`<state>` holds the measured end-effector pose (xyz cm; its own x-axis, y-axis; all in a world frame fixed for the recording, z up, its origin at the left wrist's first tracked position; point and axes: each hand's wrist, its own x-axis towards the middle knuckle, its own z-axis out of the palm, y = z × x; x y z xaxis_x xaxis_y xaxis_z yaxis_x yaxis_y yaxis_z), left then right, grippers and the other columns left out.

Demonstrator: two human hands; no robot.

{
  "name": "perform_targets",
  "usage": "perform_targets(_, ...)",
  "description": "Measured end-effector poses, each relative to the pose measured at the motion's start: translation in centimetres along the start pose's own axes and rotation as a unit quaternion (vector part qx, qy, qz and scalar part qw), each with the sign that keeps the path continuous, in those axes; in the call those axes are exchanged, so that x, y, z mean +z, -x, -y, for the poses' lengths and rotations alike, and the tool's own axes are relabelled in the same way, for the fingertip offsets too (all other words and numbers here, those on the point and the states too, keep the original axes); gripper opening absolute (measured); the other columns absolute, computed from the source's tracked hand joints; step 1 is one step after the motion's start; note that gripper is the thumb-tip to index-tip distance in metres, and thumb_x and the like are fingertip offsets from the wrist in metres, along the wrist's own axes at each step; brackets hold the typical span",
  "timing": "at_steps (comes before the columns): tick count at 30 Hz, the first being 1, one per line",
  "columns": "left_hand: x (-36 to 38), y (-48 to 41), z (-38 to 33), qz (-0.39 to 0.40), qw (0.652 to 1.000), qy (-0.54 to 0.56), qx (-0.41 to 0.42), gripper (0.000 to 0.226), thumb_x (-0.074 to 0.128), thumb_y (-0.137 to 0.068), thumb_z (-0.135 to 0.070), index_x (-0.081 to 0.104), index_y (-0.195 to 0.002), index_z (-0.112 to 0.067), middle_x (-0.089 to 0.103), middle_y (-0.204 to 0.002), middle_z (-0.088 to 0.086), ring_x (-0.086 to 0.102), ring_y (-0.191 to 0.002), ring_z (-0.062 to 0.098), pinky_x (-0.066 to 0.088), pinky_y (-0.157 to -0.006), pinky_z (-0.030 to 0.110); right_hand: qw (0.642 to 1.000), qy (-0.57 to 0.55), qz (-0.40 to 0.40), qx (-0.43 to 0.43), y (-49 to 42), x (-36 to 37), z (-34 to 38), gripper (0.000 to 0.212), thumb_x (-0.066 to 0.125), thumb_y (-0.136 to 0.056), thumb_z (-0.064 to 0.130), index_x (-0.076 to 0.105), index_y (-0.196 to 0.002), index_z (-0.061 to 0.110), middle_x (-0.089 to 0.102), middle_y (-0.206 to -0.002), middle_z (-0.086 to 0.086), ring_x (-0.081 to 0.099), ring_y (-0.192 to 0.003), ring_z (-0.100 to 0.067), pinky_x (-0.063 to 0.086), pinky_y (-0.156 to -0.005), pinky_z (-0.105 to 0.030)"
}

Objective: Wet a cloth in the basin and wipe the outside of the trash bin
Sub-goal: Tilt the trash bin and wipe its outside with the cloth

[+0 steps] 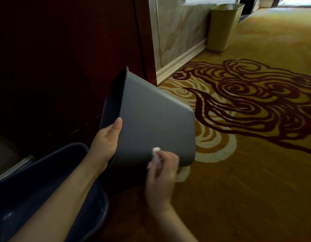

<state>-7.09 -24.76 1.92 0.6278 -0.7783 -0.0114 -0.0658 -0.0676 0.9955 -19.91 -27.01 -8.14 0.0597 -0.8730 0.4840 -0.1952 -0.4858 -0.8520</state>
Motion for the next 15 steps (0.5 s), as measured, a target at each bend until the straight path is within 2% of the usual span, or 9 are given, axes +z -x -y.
perform_targets(3,0.4,-0.2,0.1,-0.015,1.0,0.0,0.003,0.038,0.046,-0.084,-0.051,0.074,-0.077,-0.026,0.077,-0.081,-0.013,0.072,-0.079,0.003,0.053,-0.059,0.012,0.998,0.008,0.024,-0.054,2.1,2.0,2.1,0.019,0.05,-0.089,0.019,0.051,-0.108,0.023,0.05,-0.102,0.005,0.048,-0.092,-0.004,0.043,-0.081,-0.017)
perform_targets(6,0.2,0.0,0.3,-0.009,1.0,0.0,0.008,0.038,0.046,-0.079,-0.054,0.071,-0.082,-0.026,0.077,-0.083,-0.015,0.071,-0.081,0.001,0.052,-0.059,0.01,1.0,0.002,0.004,-0.02,1.5,2.1,0.4,0.02,0.05,-0.088,0.014,0.049,-0.107,0.022,0.047,-0.103,0.003,0.046,-0.091,-0.003,0.043,-0.08,-0.015)
perform_targets(9,-0.3,0.1,0.5,-0.005,1.0,0.004,0.005,0.034,0.044,-0.084,-0.049,0.069,-0.086,-0.026,0.076,-0.082,-0.018,0.07,-0.081,-0.001,0.051,-0.058,0.008,0.994,0.003,-0.042,0.102,-0.6,1.2,-2.9,0.017,0.049,-0.09,0.007,0.054,-0.105,0.013,0.046,-0.103,-0.001,0.048,-0.089,-0.006,0.046,-0.076,-0.02)
perform_targets(11,-0.6,0.2,0.7,-0.005,1.0,-0.002,0.012,0.032,0.043,-0.086,-0.046,0.068,-0.087,-0.027,0.076,-0.083,-0.018,0.07,-0.081,-0.002,0.051,-0.059,0.008,0.979,0.022,-0.072,0.191,-2.3,0.4,-5.2,0.016,0.046,-0.092,0.007,0.054,-0.106,0.008,0.045,-0.105,-0.002,0.049,-0.088,-0.01,0.042,-0.069,-0.017)
perform_targets(15,-1.0,0.5,0.9,-0.004,0.998,-0.046,0.035,0.032,0.043,-0.087,-0.046,0.068,-0.091,-0.028,0.076,-0.092,-0.014,0.07,-0.088,0.004,0.053,-0.065,0.013,0.945,0.032,-0.076,0.315,-4.8,-1.5,-8.9,0.015,0.043,-0.096,0.013,0.05,-0.108,0.009,0.044,-0.11,-0.007,0.046,-0.09,-0.013,0.035,-0.065,-0.014)
